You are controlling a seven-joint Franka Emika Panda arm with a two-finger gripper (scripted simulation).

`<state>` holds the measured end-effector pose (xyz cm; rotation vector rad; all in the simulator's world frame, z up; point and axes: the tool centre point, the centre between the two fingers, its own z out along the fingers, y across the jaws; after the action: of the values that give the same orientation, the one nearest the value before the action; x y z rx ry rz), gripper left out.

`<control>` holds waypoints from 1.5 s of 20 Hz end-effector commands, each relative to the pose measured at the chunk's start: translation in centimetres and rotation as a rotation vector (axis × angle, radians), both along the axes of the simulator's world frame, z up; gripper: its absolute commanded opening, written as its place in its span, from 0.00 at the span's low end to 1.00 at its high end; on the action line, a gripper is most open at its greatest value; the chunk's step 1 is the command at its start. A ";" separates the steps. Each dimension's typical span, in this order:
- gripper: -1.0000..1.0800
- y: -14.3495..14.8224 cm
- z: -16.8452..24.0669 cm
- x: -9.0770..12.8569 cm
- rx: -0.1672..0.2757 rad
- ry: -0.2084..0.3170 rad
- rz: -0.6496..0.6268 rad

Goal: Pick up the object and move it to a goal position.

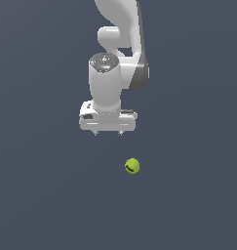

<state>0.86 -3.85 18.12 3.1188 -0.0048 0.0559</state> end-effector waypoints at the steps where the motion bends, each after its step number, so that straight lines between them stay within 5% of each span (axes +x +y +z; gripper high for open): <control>1: 0.96 0.3 -0.2 0.2 0.000 0.001 0.007; 20: 0.96 8.0 -6.7 6.5 0.008 0.031 0.220; 30: 0.96 10.4 -8.9 7.9 0.017 0.038 0.279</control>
<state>8.59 6.43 9.34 3.1117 0.4248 -0.0001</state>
